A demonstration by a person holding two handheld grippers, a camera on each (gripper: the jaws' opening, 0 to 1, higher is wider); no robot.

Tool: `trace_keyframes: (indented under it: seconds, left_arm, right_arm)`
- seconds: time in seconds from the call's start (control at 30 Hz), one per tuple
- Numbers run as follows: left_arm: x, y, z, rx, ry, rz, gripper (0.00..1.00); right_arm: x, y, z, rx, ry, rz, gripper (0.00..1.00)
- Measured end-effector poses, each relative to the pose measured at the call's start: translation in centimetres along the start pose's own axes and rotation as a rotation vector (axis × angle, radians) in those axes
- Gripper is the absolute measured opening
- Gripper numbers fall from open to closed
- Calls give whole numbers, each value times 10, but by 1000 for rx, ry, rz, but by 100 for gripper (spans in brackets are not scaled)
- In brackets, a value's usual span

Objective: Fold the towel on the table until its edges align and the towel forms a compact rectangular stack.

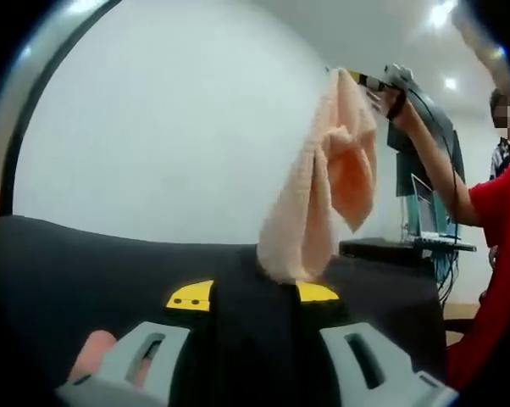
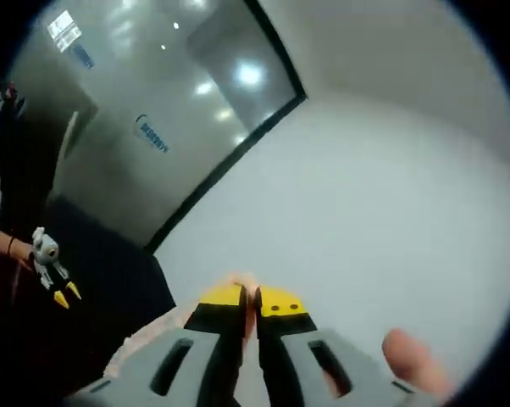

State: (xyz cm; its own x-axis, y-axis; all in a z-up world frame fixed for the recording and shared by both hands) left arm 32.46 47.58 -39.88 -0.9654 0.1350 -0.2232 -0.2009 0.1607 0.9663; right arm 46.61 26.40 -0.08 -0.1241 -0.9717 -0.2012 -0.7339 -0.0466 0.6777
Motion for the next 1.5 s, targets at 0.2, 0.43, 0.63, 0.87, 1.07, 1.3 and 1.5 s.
trace_keyframes:
  seconds: [0.2, 0.43, 0.63, 0.87, 1.07, 1.3, 1.5]
  left_arm:
    - [1, 6, -2, 25, -9, -35, 37]
    - [2, 5, 6, 39, 27, -28, 33]
    - [0, 2, 5, 4, 43, -5, 31]
    - [-49, 38, -26, -242, -128, 56, 31]
    - [-151, 36, -37, -652, -422, 151, 31]
    - [-231, -28, -30, -593, -599, 291, 24]
    - [-248, -85, -27, -442, -648, 556, 21]
  right_arm:
    - [72, -46, 168, 151, 215, 25, 2]
    - [127, -116, 346, 127, 458, 100, 2]
    - [145, -155, 372, -73, 474, 212, 5]
    - [166, -153, 311, -526, 375, 148, 21]
    - [170, -197, 235, -383, 119, 241, 12]
    - [171, -205, 224, -464, 23, 170, 12]
    - [180, -217, 219, -520, -21, 148, 12]
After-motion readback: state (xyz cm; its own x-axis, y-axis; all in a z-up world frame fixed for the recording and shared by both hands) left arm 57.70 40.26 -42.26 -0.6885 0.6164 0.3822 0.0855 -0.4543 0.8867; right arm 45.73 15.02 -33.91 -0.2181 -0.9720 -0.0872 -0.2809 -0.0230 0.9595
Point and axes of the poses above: the point that each gripper's makers call its tool centre point, and the gripper's own axes: x roughly backward along the fingers, z roughly to its left, y roughly out of its top, the point moved 2 cm from there along x, roughly backward along the fingers, and after that the axes turned 8 degrees about -z, right-handed, at the moved point
